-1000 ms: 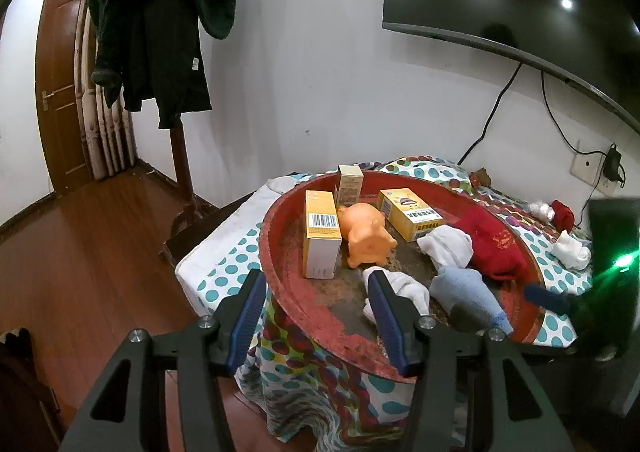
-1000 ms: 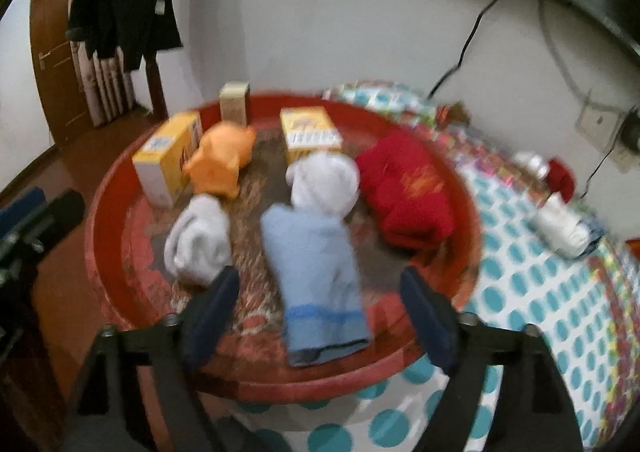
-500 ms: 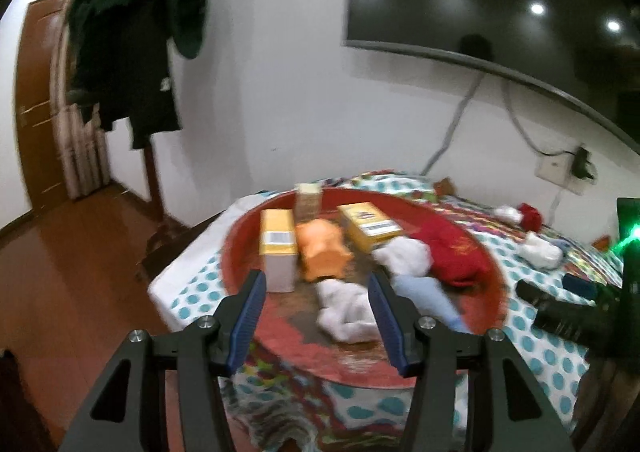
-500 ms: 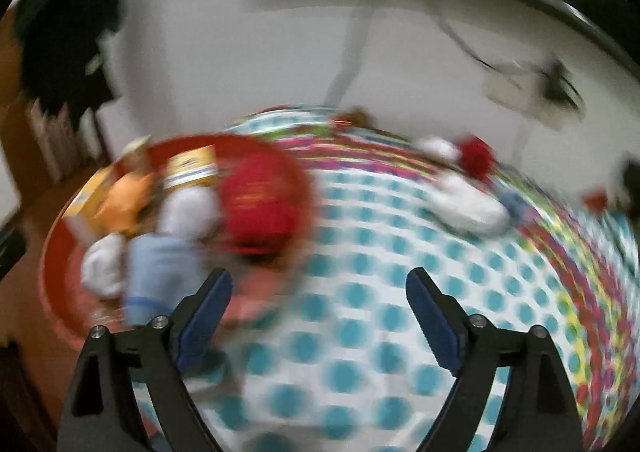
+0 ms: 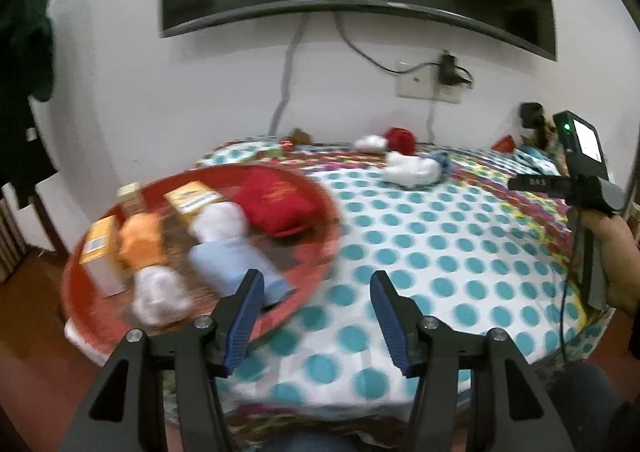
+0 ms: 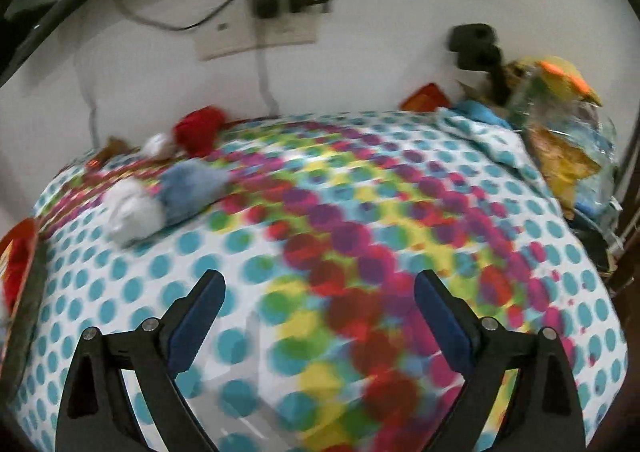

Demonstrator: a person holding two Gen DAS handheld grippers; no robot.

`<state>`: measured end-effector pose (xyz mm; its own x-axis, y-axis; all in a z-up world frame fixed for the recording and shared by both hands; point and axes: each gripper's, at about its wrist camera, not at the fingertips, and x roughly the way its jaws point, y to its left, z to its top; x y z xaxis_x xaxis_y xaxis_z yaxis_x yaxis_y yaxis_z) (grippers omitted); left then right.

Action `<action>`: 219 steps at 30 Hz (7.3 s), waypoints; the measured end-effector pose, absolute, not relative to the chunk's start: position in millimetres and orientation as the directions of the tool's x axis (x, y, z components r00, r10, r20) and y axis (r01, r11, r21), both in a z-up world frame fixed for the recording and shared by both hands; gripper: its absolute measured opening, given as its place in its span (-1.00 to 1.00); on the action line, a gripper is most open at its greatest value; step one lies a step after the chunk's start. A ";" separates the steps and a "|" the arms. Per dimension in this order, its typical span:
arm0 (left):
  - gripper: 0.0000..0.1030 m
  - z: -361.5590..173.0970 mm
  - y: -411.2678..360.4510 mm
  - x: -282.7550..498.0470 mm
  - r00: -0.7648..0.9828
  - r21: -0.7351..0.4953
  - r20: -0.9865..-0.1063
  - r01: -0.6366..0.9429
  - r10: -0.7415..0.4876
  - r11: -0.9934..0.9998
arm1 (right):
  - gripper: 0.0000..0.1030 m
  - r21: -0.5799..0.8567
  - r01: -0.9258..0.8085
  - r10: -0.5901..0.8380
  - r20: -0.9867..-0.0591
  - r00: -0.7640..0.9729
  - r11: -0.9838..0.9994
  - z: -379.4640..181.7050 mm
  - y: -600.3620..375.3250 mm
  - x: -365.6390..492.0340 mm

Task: Organize objects
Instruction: 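Move the left gripper toward the white sock pair on the cloth, then grasp the white sock pair with the left gripper and lift it, then carry the white socks with the left gripper and release them onto the tray, then move the right gripper to the light blue sock on the cloth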

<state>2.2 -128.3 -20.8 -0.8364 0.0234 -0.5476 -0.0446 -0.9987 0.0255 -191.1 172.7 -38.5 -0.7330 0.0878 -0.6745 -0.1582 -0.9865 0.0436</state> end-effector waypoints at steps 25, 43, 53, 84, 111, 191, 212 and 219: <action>0.10 -30.5 -1.6 -200.8 -0.730 0.003 -0.670 -0.183 0.134 -0.983 | 0.83 0.527 -0.275 -0.118 -0.596 -0.794 -0.804 -59.9 282.2 -178.3; 0.13 -66.2 26.0 -275.7 -0.685 0.157 -0.728 -0.214 0.033 -0.964 | 0.86 0.545 -0.264 -0.134 -0.584 -0.801 -0.796 -61.8 286.6 -177.6; -0.56 -55.9 24.0 -267.0 -0.705 0.148 -0.709 -0.182 0.024 -0.972 | 0.87 0.546 -0.264 -0.134 -0.583 -0.801 -0.795 -61.9 287.1 -177.2; -0.57 59.2 -18.8 -183.0 -0.816 0.248 -0.562 -0.014 -0.132 -0.969 | 0.91 0.545 -0.264 -0.134 -0.583 -0.801 -0.796 -62.1 287.0 -176.7; -0.57 46.4 -263.9 -64.0 -0.730 0.066 -0.647 0.234 -0.220 -0.970 | 0.95 0.545 -0.263 -0.135 -0.583 -0.801 -0.796 -62.4 286.3 -175.5; 0.36 -23.3 -149.6 16.3 -0.858 -0.084 -0.513 0.091 -0.035 -0.992 | 0.97 0.034 -0.010 -0.019 -0.742 -0.670 -0.999 -42.1 91.1 -264.1; 0.36 -32.1 -147.2 7.3 -0.828 -0.134 -0.559 0.038 0.044 -0.990 | 0.57 0.052 -0.079 0.008 -0.789 -0.614 -0.996 -68.0 61.9 -322.0; 0.36 -32.4 -148.4 6.8 -0.828 -0.141 -0.559 0.043 0.044 -0.989 | -0.06 0.042 -0.093 0.026 -0.781 -0.624 -0.995 -63.6 66.2 -323.8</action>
